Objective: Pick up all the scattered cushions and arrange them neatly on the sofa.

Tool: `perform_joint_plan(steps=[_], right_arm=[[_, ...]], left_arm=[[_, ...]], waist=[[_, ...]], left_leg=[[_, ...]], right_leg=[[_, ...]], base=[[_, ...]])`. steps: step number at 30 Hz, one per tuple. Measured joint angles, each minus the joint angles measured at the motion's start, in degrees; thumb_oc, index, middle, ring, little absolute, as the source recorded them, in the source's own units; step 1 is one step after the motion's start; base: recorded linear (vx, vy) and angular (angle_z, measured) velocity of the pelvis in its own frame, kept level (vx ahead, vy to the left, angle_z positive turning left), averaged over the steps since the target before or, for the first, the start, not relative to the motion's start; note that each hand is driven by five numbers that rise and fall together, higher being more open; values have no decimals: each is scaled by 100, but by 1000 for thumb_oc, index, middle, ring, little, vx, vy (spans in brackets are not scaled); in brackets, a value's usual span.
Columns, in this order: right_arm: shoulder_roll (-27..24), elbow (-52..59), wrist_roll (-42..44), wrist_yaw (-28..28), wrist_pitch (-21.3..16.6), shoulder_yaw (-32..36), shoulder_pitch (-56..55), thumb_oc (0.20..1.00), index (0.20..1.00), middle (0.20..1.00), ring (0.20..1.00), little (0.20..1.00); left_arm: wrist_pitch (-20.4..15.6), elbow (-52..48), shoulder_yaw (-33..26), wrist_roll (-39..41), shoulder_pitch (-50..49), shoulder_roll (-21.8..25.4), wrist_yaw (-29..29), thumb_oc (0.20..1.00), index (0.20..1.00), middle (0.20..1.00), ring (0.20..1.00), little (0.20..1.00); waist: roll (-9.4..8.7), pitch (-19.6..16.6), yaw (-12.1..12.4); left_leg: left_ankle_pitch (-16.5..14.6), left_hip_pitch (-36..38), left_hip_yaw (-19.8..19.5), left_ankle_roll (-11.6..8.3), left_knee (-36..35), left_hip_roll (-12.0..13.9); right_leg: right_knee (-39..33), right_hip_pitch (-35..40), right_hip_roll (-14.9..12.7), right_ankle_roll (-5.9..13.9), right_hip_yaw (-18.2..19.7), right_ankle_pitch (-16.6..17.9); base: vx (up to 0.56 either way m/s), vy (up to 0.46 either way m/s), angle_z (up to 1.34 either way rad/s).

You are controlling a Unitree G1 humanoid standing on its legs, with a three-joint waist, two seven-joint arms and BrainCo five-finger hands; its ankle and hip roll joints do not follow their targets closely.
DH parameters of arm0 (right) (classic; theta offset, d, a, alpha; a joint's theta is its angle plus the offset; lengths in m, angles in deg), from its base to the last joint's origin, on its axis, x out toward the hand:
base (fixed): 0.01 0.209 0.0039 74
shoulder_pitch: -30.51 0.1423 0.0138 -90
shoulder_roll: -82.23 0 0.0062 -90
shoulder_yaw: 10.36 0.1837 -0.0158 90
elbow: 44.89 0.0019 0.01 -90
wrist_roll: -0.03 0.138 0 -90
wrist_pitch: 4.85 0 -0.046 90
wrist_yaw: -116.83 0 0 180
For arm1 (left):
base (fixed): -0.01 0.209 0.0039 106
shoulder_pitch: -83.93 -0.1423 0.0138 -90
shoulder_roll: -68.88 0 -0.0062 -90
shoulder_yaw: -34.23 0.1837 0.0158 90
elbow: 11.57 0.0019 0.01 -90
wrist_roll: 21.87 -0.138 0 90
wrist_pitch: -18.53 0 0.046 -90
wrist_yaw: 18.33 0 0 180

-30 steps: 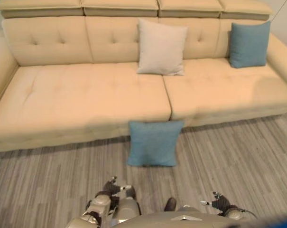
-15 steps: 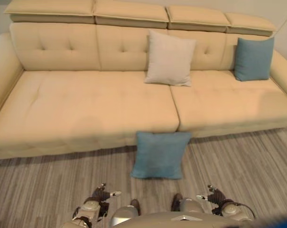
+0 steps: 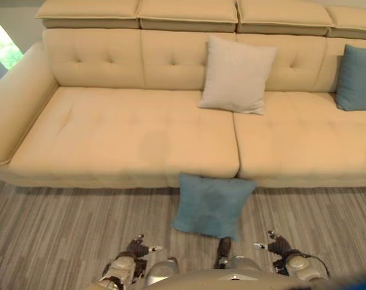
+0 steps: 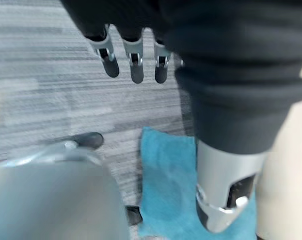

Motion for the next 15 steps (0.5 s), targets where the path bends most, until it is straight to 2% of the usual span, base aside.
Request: perform_joint_plan(steps=[2,3,4,5,6,7,11,13,14,15], right_arm=[[-72,23,2,41,-50,-59,31,1000,1000,1000,1000,1000],[-102,15,2,65,-51,-61,66,1000,1000,1000,1000,1000],[-190,-73,1,100,-48,-56,70,1000,1000,1000,1000,1000],[-213,-68,0,109,-48,-55,62,1000,1000,1000,1000,1000],[-217,-52,-1,122,-49,-38,68,1000,1000,1000,1000,1000],[-198,-50,-2,129,-50,-56,65,1000,1000,1000,1000,1000],[-109,-34,-7,130,-45,-71,0,1000,1000,1000,1000,1000],[10,-56,-10,122,-42,-142,91,1000,1000,1000,1000,1000],[54,-18,-31,104,-46,-185,135,1000,1000,1000,1000,1000],[66,3,-124,88,-45,-181,183,1000,1000,1000,1000,1000]], left_arm=[[-5,-88,8,18,25,-3,3,1000,1000,1000,1000,1000],[-9,-91,59,25,27,-34,2,1000,1000,1000,1000,1000],[-78,-100,245,27,112,-136,2,1000,1000,1000,1000,1000],[-92,-99,248,25,125,-165,-1,1000,1000,1000,1000,1000],[-98,-88,273,27,75,-190,2,1000,1000,1000,1000,1000],[-99,-96,272,26,99,-179,1,1000,1000,1000,1000,1000],[-103,-92,257,25,63,-145,-1,1000,1000,1000,1000,1000],[-104,-92,212,30,8,-30,-9,1000,1000,1000,1000,1000],[-97,-84,208,28,-8,76,-1,1000,1000,1000,1000,1000],[-100,-89,178,30,27,145,-17,1000,1000,1000,1000,1000]], waist=[[-40,20,-34],[-47,23,-38],[57,66,-48],[127,60,-56],[173,55,-50],[149,55,-54],[46,38,-62],[10,45,-4],[0,56,-15],[42,97,12]], left_leg=[[-42,-36,-40,0,-245,1],[-36,-1,-73,7,-681,-28],[106,87,-269,130,-1773,-105],[168,130,-315,134,-1894,-100],[407,207,-313,265,-2070,-78],[548,274,-294,257,-2121,-96],[641,510,37,446,-2413,-300],[591,602,417,557,-2452,-339],[593,605,571,602,-2448,-334],[568,658,658,696,-2451,-304]], right_leg=[[-5,10,11,-51,11,-52],[-30,2,15,-45,37,-69],[-2,-49,128,-19,144,-59],[4,-66,184,-2,197,-48],[49,-86,281,44,334,-38],[62,-116,269,68,408,-44],[275,-312,80,312,709,-11],[499,-514,13,471,1001,66],[567,-547,-21,511,986,74],[789,-587,-109,633,770,-160]], base=[[68,80,-7],[64,205,-23],[38,182,-37],[0,233,-67],[-6,175,-62],[-6,176,-64],[-24,115,-51],[-60,94,-76],[-91,24,-70],[-50,-23,-31]])
